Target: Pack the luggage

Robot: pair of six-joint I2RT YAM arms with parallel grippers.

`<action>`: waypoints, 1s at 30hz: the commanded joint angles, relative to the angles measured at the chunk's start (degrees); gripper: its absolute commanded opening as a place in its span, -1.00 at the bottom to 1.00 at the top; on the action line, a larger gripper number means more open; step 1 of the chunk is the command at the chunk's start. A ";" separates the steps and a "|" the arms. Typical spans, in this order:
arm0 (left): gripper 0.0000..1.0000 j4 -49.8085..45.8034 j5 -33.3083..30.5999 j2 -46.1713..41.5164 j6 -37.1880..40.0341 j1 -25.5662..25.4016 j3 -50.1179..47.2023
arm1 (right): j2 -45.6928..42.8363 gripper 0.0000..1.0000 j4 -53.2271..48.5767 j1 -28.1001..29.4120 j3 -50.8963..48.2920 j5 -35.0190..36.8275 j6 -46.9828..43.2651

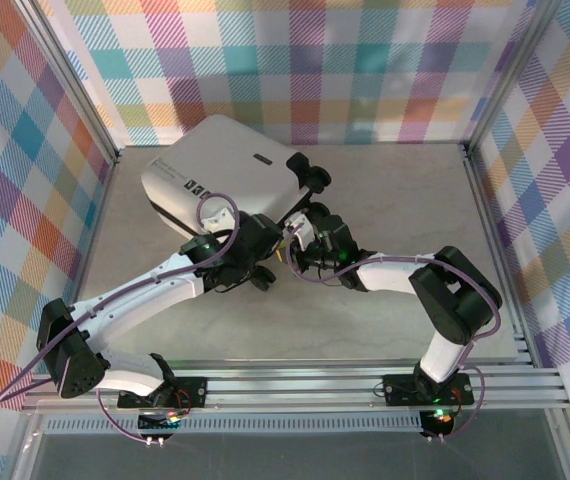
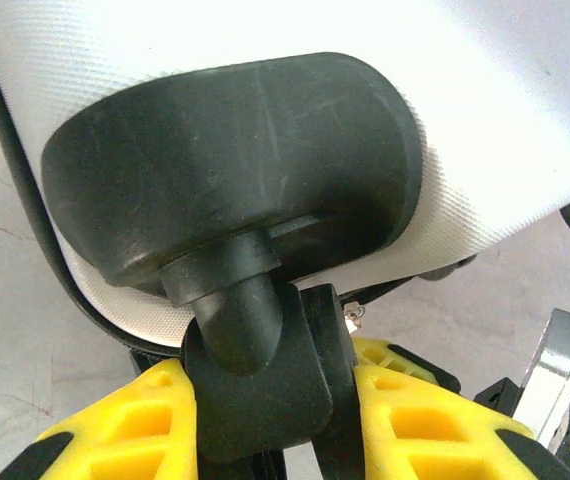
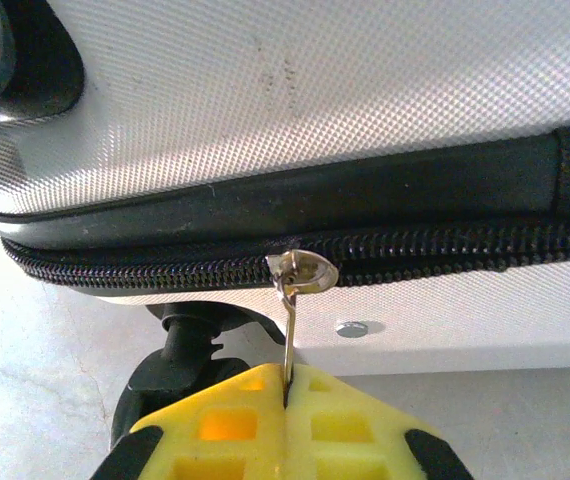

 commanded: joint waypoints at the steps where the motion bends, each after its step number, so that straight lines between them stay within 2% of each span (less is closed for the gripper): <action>1: -0.14 -3.46 1.35 3.42 8.08 0.16 -2.49 | -1.12 -1.00 -0.09 0.36 1.18 -3.27 -0.80; 3: 0.17 -3.48 1.42 3.92 9.17 0.26 -1.90 | -0.96 -1.00 0.61 0.39 1.01 -3.88 -0.42; 5: 0.29 -3.72 1.67 4.52 10.72 0.46 -0.86 | -0.91 -1.00 0.66 0.39 0.97 -4.16 -0.25; 10: 0.33 -4.54 4.62 5.84 15.53 2.32 1.50 | -0.96 -1.00 0.58 0.38 0.74 -3.97 -0.27; 12: 0.23 -5.64 4.37 5.69 16.02 2.78 1.78 | -1.24 -1.00 0.68 0.33 0.57 -3.29 -0.23; 17: -0.36 -6.87 2.97 2.84 16.66 3.81 -0.08 | -1.37 -1.00 -0.57 -0.08 0.85 -1.53 -0.10; 21: -0.67 -8.88 1.64 0.54 17.20 4.72 -1.37 | -1.13 -1.00 -1.42 -1.67 1.21 -1.70 1.06; 27: -0.67 -10.93 0.67 -2.05 18.98 6.04 -2.59 | -0.61 -1.00 -2.37 -2.42 1.76 -2.84 1.81; 30: -0.70 -11.99 0.34 -2.40 20.02 6.44 -2.44 | -0.25 -1.00 -2.70 -2.41 1.79 -0.77 2.20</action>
